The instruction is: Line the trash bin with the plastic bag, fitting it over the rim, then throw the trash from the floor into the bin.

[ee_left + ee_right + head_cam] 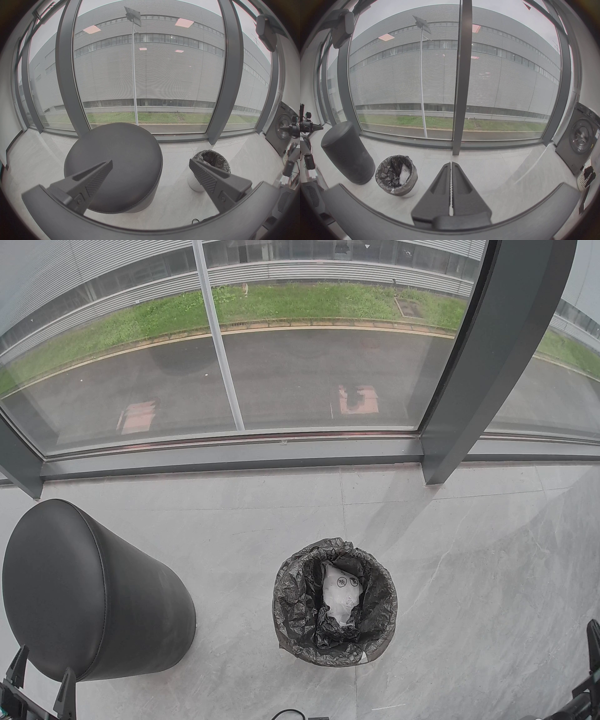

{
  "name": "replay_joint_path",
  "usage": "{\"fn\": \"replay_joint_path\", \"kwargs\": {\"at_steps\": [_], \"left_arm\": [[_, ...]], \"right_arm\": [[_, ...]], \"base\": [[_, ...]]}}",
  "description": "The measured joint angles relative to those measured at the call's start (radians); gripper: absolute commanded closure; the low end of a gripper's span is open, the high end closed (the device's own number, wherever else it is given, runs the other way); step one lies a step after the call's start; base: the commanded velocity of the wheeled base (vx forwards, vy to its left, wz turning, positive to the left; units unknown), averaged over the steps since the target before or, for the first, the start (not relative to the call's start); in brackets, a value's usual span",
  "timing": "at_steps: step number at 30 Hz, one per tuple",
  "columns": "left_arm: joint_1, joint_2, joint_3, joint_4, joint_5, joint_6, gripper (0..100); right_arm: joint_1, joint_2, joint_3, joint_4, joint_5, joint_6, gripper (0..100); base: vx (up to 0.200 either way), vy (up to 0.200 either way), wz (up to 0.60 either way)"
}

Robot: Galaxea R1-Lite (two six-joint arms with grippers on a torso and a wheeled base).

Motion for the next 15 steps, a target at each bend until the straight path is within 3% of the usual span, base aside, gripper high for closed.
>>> {"fn": "replay_joint_path", "kwargs": {"at_steps": [5,15], "left_arm": [[0.000,0.000,0.000,0.000,0.000,0.000,0],[0.000,0.000,0.000,0.000,0.000,0.000,0]], "right_arm": [[0.000,0.000,0.016,0.074,0.019,0.019,100],[0.000,0.000,0.020,0.049,0.030,0.031,100]], "base": [[0.000,0.000,0.00],[0.000,0.000,0.00]]}}
